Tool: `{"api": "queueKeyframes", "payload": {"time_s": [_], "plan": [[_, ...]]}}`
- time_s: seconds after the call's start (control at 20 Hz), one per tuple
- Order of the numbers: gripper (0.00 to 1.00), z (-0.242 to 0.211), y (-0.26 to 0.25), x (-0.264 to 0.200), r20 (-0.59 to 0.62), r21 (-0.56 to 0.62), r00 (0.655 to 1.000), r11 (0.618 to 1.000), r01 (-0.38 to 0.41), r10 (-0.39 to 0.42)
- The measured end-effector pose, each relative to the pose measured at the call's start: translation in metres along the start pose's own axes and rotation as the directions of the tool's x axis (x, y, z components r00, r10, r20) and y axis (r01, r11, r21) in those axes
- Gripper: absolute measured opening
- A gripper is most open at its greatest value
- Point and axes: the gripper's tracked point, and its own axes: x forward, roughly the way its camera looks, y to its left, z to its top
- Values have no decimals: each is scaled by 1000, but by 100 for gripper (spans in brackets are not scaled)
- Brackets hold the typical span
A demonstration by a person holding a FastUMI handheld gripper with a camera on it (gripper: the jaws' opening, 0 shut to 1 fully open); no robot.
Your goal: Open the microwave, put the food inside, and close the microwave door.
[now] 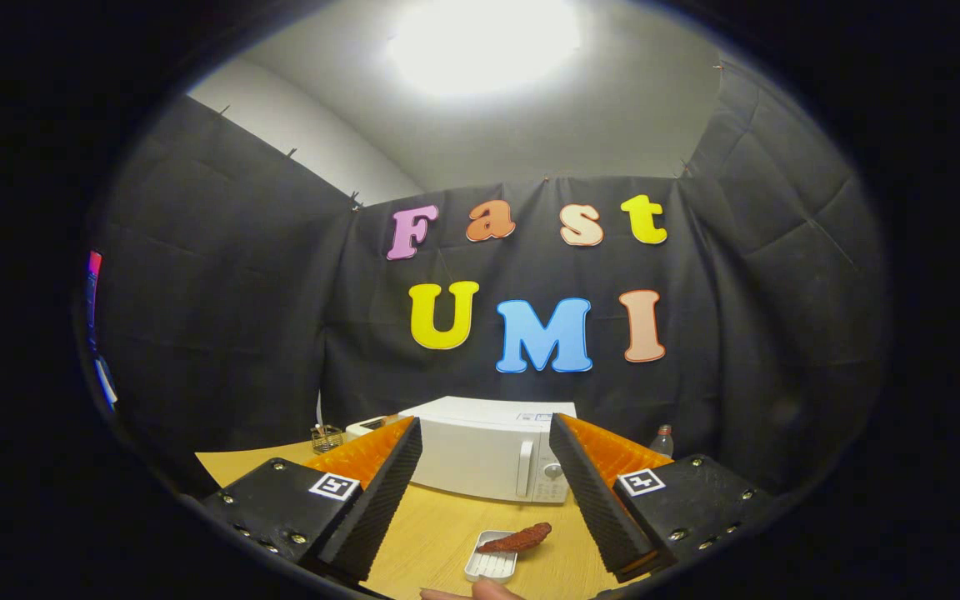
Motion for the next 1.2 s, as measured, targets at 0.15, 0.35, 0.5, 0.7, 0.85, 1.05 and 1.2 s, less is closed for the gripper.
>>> {"api": "queueKeyframes", "payload": {"time_s": [0.15, 0.35, 0.5, 0.7, 0.85, 1.05, 1.2], "plan": [[97, -4, 1, 6, 3, -5, 1000, 1000, 4, -4], [97, -14, 5, 23, -9, -7, 1000, 1000, -2, 1], [97, -32, 3, 42, -21, -1, 1000, 1000, 6, -6], [97, -63, -8, 78, -45, -3, 999, 1000, 31, -31], [97, -85, -19, 109, -57, 17, 997, 998, 56, -55], [97, -122, -22, 148, -116, 41, 992, 998, 54, -49], [97, -147, -30, 176, -138, 52, 988, 996, 78, -70]]}}
